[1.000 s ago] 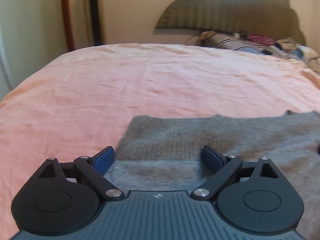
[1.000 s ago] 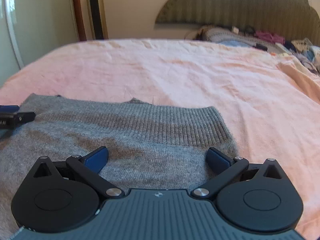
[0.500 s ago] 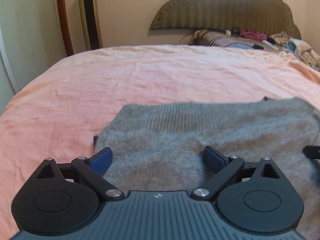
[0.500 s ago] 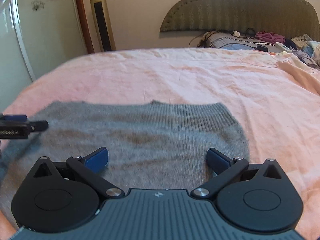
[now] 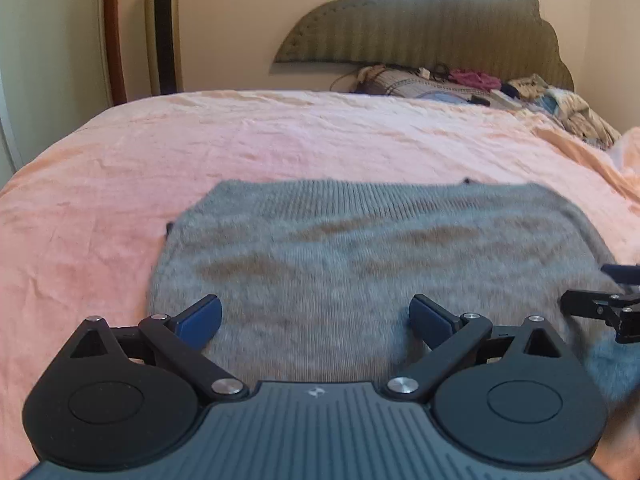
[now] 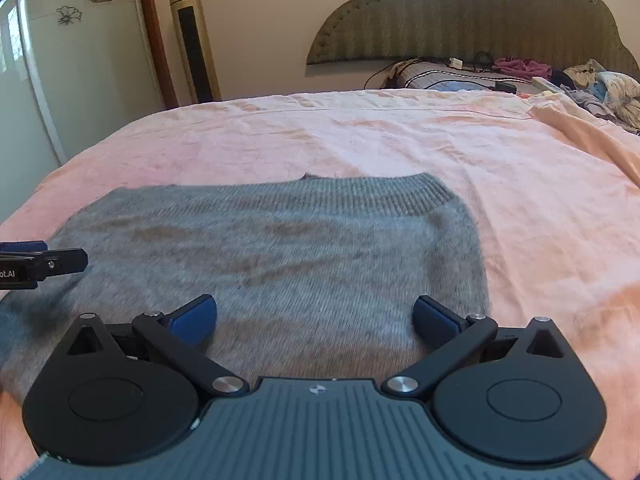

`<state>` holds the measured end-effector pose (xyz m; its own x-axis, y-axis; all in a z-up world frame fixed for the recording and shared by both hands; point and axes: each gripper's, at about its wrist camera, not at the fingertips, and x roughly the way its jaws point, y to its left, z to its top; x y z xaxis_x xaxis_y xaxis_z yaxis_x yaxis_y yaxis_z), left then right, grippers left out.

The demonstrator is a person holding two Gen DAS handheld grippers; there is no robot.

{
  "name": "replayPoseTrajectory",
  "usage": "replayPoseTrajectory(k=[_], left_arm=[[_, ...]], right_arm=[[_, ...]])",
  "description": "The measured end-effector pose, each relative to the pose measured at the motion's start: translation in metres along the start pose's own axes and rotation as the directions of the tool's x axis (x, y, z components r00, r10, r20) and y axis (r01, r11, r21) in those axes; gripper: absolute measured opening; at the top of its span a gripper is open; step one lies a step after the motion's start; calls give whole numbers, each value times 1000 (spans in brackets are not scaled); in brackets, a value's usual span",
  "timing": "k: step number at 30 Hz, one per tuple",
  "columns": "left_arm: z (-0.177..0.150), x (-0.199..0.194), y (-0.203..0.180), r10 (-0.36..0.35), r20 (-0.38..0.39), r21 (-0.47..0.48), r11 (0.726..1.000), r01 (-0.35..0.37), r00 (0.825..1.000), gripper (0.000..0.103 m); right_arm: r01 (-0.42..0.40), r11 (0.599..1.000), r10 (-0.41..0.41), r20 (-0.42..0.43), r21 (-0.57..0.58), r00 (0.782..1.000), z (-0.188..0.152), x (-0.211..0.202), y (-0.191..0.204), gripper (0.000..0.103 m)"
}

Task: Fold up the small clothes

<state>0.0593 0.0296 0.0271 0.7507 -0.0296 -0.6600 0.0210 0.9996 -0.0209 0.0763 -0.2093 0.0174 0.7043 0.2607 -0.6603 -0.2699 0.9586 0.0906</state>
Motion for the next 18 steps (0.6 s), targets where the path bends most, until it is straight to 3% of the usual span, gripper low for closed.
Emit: replayPoseTrajectory(k=[2, 10, 13, 16, 18], left_arm=[[-17, -2, 5, -15, 62, -5, 1000, 16, 998, 101], [-12, -15, -1, 28, 40, -23, 999, -27, 999, 102], [-22, -32, -6, -15, 39, -8, 1000, 15, 999, 103], [-42, -28, -12, 13, 23, 55, 998, -14, 1000, 103], [-42, -30, -9, -1, 28, 33, 999, 0, 1000, 103]], right_arm=[[16, 998, -14, 36, -69, 999, -12, -4, 7, 103], [15, 999, -14, 32, -45, 999, -9, -2, 4, 103], [19, 999, -17, 35, -42, 999, -10, -3, 5, 103], [21, 999, -20, 33, -41, 999, -10, -3, 5, 103], [39, 999, -38, 22, -25, 999, -8, -6, 8, 103]])
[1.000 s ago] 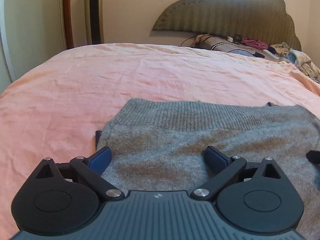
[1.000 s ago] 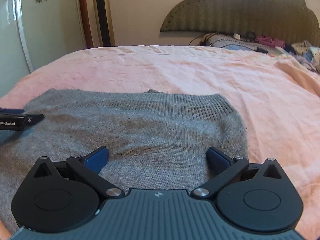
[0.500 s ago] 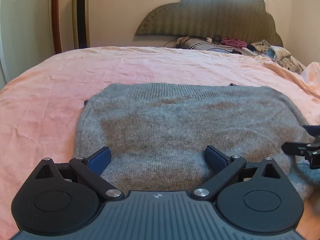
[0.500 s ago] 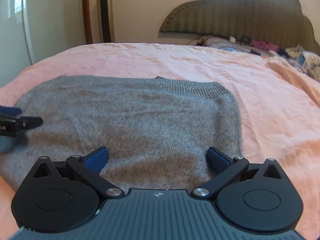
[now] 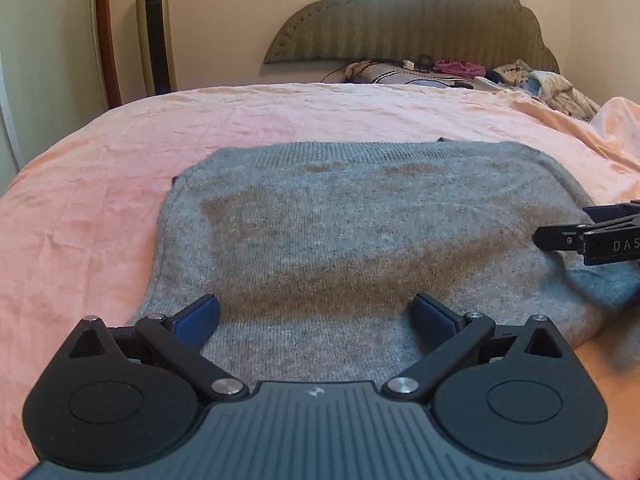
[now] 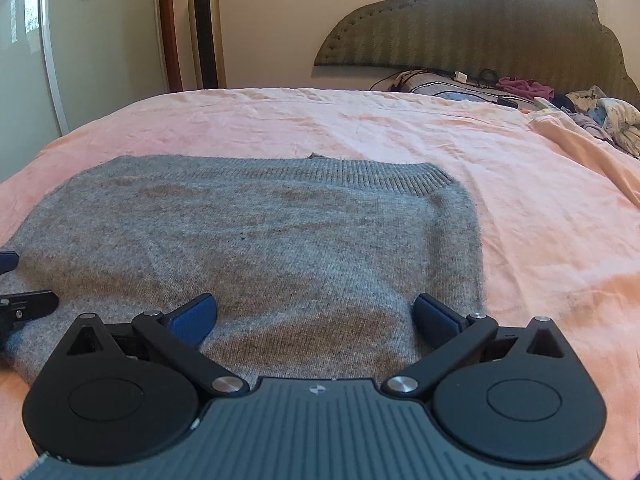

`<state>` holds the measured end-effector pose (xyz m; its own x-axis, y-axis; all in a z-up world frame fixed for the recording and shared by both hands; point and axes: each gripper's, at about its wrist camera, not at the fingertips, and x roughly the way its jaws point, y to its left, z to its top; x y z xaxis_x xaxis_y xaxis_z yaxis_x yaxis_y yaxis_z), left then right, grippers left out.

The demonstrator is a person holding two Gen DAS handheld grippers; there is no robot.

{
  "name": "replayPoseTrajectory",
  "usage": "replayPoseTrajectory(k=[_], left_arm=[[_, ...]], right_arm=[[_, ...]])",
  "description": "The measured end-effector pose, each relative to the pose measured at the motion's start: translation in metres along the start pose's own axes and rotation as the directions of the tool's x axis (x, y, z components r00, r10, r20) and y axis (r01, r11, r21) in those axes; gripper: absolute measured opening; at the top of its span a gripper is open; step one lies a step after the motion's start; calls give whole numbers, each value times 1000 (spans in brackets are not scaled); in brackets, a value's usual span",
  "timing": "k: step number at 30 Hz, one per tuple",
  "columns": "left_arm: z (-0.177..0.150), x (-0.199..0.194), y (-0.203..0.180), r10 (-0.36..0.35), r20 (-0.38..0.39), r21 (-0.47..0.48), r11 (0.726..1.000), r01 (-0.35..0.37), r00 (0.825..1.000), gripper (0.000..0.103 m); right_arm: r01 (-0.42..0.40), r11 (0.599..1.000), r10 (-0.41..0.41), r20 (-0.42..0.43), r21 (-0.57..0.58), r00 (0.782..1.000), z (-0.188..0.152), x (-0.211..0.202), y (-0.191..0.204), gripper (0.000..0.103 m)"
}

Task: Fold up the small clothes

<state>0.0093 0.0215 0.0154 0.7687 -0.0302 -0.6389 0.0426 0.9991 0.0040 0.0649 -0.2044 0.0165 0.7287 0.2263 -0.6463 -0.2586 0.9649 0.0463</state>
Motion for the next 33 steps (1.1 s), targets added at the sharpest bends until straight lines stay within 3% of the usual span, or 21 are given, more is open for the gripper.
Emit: replayPoseTrajectory(k=[4, 6, 8, 24, 28, 33], left_arm=[[-2, 1, -3, 13, 1, 12, 1000, -13, 1000, 103], [-2, 1, -3, 11, 1, 11, 1000, -11, 1000, 103], [-2, 1, -3, 12, 2, 11, 1000, -12, 1000, 103], [0, 0, -4, 16, 4, 7, 1000, -16, 1000, 103], [-6, -18, -3, 81, 22, -38, 996, -80, 996, 103], [-29, -60, 13, 90, 21, -161, 983, -85, 996, 103]], right_arm=[[-2, 995, 4, -17, 97, 1000, 4, -17, 6, 103], [42, 998, -39, -47, 52, 998, -6, -12, 12, 103], [78, 996, -78, 10, -38, 997, -19, -13, 24, 103], [63, 998, -63, 8, -10, 998, -17, -13, 19, 103], [62, 998, -62, 8, -8, 998, -17, -13, 19, 103], [56, 998, -56, 10, -3, 998, -18, -14, 19, 103]])
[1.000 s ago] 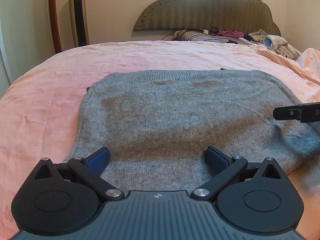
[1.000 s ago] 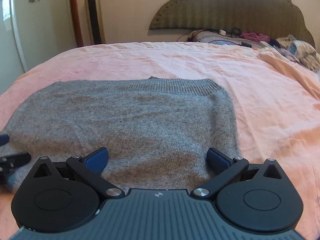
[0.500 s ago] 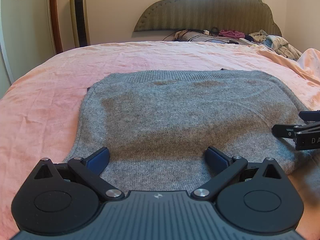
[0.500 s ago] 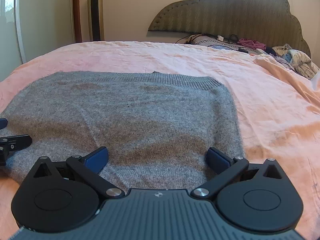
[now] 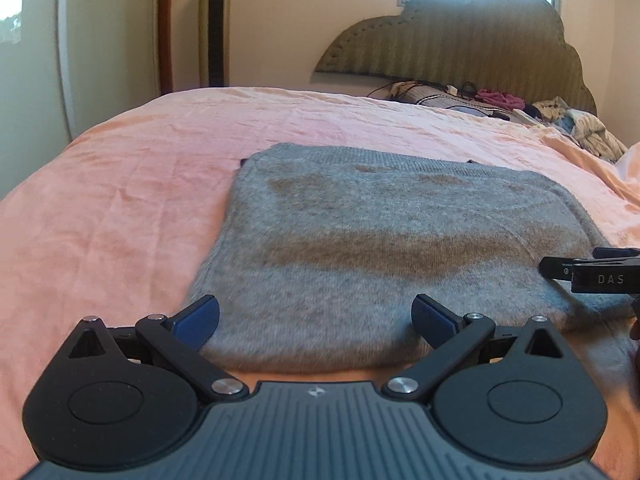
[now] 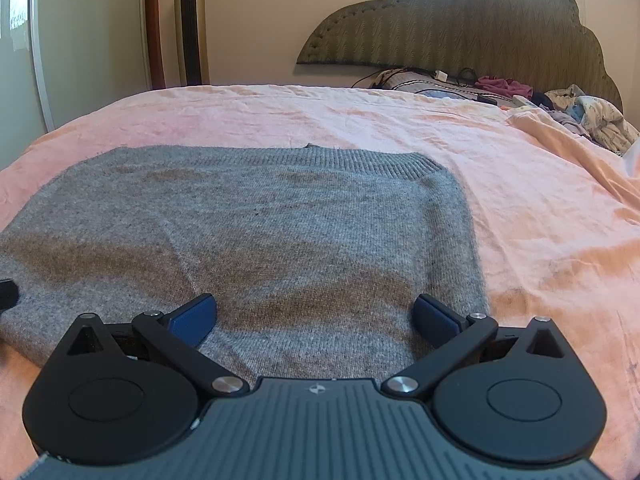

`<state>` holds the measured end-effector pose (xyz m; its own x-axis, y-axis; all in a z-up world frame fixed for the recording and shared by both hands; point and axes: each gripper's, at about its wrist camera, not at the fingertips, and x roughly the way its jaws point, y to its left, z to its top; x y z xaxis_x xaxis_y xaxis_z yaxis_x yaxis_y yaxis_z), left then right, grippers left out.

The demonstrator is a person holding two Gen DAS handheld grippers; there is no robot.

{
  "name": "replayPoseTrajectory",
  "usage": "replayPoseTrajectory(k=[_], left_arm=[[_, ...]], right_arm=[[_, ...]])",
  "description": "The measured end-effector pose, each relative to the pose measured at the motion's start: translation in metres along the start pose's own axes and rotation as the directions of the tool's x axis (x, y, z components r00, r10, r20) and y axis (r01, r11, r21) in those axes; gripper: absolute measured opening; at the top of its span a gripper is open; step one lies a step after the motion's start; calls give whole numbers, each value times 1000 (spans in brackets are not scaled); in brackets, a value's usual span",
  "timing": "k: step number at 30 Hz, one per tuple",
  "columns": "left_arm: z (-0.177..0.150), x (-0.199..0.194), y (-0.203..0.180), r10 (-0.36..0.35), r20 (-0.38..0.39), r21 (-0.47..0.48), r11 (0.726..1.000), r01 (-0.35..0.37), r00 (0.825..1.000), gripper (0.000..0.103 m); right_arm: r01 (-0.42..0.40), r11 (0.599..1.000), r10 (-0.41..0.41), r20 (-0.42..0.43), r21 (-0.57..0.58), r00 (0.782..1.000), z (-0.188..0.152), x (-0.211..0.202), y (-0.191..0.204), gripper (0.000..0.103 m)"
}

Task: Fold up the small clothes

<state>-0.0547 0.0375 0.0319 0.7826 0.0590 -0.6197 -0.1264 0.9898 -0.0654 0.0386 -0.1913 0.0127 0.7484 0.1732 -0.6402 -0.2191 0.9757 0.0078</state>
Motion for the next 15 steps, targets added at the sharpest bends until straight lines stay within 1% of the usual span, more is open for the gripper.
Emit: replayPoseTrajectory(k=[2, 3, 4, 6, 7, 8, 9, 10, 11, 12, 13, 14, 15], left_arm=[[-7, -12, 11, 2, -29, -63, 998, -4, 1000, 103], [-11, -16, 17, -3, -50, -109, 994, -3, 999, 103], [-15, -20, 24, -22, -73, -169, 986, 10, 997, 103], [-21, -29, 34, -54, -52, -262, 964, 39, 997, 103], [-20, -29, 38, -83, -49, -306, 950, 64, 995, 103], [-18, -27, 44, -127, -43, -370, 923, 102, 991, 103], [-16, -24, 50, -156, -29, -431, 893, 129, 987, 103], [-15, -20, 57, -200, -14, -498, 851, 166, 980, 103], [-14, -15, 63, -246, 2, -562, 802, 205, 969, 103], [-13, -9, 67, -287, 20, -623, 746, 237, 958, 103], [-12, -3, 70, -313, 34, -668, 699, 255, 949, 103], [-12, 2, 71, -330, 50, -703, 659, 267, 943, 103], [-11, 6, 72, -338, 61, -723, 634, 275, 939, 103]], right_arm=[[-3, 1000, 3, 1, 2, 1000, 0, -1, -1, 103], [-4, 1000, 4, 1, 3, 1000, 0, -1, -1, 103], [-5, 1000, 5, 2, 5, 1000, 0, -1, -2, 103], [-9, 1000, 9, 4, 9, 1000, 0, -1, -3, 103], [-11, 1000, 11, 5, 11, 1000, 0, -2, -3, 103], [-13, 1000, 12, 6, 13, 1000, 0, -1, -4, 103], [-14, 1000, 14, 6, 14, 1000, 0, -2, -4, 103], [-15, 1000, 15, 7, 16, 1000, 0, -2, -4, 103], [-17, 1000, 16, 7, 17, 1000, 0, -2, -4, 103], [-18, 1000, 18, 8, 18, 1000, 0, -2, -4, 103], [-18, 1000, 18, 8, 19, 1000, 0, -2, -4, 103], [-19, 1000, 18, 9, 19, 1000, 0, -2, -4, 103], [-19, 1000, 19, 9, 20, 1000, 0, -2, -4, 103]])
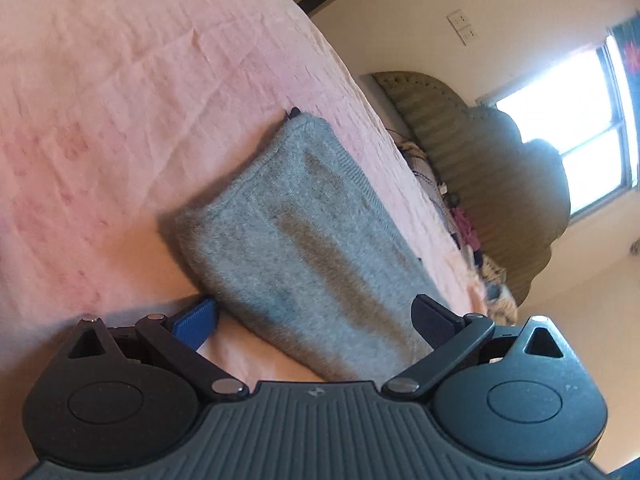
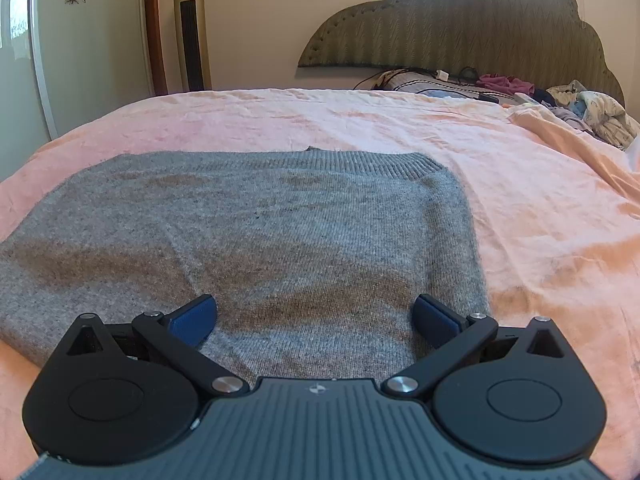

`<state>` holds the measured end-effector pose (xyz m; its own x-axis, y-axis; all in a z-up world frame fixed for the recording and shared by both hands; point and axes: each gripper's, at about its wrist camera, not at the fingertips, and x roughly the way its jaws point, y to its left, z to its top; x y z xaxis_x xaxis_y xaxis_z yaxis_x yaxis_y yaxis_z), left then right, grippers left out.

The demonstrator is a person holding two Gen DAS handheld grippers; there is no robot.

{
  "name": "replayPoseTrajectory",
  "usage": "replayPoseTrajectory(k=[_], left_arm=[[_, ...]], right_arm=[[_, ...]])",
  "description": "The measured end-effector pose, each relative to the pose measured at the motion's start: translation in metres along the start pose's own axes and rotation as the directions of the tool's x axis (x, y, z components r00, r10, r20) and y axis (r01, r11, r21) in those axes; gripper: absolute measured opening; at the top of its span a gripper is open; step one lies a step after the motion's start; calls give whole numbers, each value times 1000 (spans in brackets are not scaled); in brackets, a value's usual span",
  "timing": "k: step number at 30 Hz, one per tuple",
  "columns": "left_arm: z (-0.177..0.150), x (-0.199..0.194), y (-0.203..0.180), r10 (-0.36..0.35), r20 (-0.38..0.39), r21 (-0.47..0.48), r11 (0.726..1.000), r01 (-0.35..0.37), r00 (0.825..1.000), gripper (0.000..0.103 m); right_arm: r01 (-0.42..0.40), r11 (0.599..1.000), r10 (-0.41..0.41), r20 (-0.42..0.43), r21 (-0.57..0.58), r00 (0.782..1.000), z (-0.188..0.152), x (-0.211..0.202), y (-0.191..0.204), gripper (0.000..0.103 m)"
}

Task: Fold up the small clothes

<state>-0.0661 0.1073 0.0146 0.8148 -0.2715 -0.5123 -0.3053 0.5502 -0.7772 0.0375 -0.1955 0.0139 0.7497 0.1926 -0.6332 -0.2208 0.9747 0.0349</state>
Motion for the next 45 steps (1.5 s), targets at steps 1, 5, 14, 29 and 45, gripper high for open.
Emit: replayPoseTrajectory(k=[1, 5, 14, 29, 45], left_arm=[[0, 3, -1, 0, 3, -16, 1000, 0, 1000, 103], [0, 11, -9, 4, 2, -13, 1000, -4, 1000, 102], [0, 14, -9, 42, 38, 6, 999, -42, 998, 93], [8, 24, -1, 191, 45, 29, 981, -193, 981, 5], [-142, 114, -184, 98, -25, 881, 473, -25, 995, 5]], right_arm=[[0, 1000, 0, 0, 1, 1000, 0, 0, 0, 103], [-4, 1000, 4, 2, 5, 1000, 0, 0, 0, 103], [-2, 1000, 2, 1, 5, 1000, 0, 0, 0, 103], [-4, 1000, 4, 2, 7, 1000, 0, 0, 0, 103], [-561, 523, 541, 259, 641, 800, 48, -5, -155, 103]])
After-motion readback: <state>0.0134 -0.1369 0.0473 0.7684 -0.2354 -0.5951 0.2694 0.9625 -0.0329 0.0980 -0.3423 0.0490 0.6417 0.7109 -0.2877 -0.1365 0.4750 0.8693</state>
